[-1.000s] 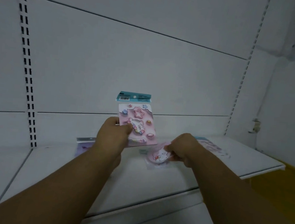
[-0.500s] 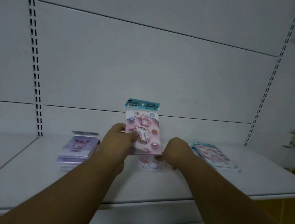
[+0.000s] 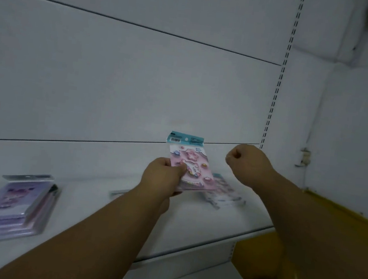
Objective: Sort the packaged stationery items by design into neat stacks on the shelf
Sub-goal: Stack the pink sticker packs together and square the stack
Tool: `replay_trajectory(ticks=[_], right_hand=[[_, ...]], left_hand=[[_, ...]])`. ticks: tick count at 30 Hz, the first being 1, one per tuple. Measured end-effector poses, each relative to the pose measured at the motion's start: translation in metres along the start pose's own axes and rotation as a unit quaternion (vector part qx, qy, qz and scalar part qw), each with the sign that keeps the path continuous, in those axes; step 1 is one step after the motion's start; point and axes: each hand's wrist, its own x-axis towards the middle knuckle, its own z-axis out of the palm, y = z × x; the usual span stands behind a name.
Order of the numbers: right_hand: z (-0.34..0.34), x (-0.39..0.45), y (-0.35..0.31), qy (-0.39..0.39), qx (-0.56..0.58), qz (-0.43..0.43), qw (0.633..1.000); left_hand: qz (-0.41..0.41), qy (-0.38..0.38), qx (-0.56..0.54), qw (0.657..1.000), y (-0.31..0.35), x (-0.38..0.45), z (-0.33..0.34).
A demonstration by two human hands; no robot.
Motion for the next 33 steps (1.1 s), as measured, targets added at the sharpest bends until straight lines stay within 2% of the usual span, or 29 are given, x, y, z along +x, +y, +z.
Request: replay_trajectory(ticks=[7, 13, 17, 21, 23, 27, 33], right_hand=[[0.022, 0.043, 0.072, -0.088, -0.022, -0.078, 0.993], [0.045, 0.071, 0.106, -0.135, -0.023, -0.139, 0.981], [0.059, 0.073, 0.109, -0.161, 0.004, -0.173, 0.972], [0.069, 0.073, 0.107, -0.173, 0.021, -0.178, 0.968], [0.071, 0.073, 0.107, -0.17, 0.024, -0.175, 0.969], [0.071, 0.074, 0.109, -0.17, 0.003, -0.161, 0.972], [0.079, 0.079, 0.113, -0.211, 0.014, -0.068, 0.975]], left_hand=[[-0.033, 0.013, 0.036, 0.999, -0.017, 0.028, 0.072], [0.002, 0.097, 0.154, 0.983, -0.033, 0.046, 0.094], [0.025, 0.145, 0.313, 0.938, -0.043, 0.054, 0.093], [0.011, 0.163, 0.492, 0.855, -0.05, 0.051, 0.092], [0.009, 0.16, 0.528, 0.834, -0.052, 0.05, 0.092], [0.007, 0.125, 0.528, 0.84, -0.056, 0.05, 0.094], [-0.032, 0.106, 0.476, 0.873, -0.052, 0.052, 0.099]])
